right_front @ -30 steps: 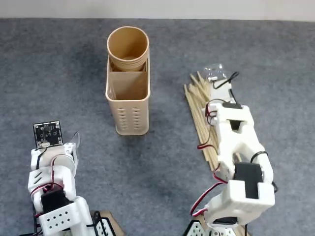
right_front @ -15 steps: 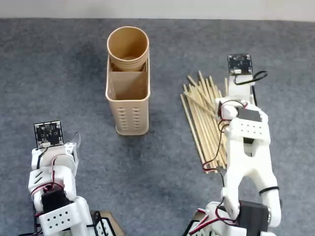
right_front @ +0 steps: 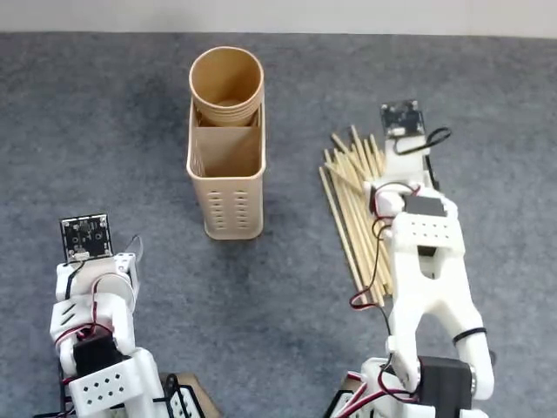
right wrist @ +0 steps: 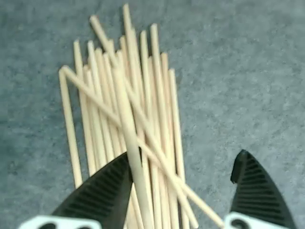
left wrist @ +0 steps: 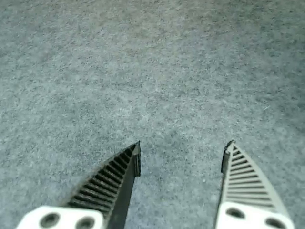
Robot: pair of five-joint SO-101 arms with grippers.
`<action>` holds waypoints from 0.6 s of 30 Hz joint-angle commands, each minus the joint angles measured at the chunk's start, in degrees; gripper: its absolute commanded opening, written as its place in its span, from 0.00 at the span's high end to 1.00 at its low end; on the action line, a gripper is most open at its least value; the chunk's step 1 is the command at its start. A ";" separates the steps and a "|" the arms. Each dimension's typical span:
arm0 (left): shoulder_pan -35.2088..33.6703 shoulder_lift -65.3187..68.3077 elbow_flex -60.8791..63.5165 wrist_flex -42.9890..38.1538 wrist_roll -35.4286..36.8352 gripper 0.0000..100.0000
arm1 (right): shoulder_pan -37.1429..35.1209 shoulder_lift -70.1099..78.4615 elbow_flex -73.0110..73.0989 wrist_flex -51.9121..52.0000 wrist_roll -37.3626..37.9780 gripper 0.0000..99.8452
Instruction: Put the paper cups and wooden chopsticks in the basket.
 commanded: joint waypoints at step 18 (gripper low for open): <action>4.88 0.40 1.19 0.44 -0.79 0.72 | 2.95 -2.86 6.90 -2.24 -0.44 0.70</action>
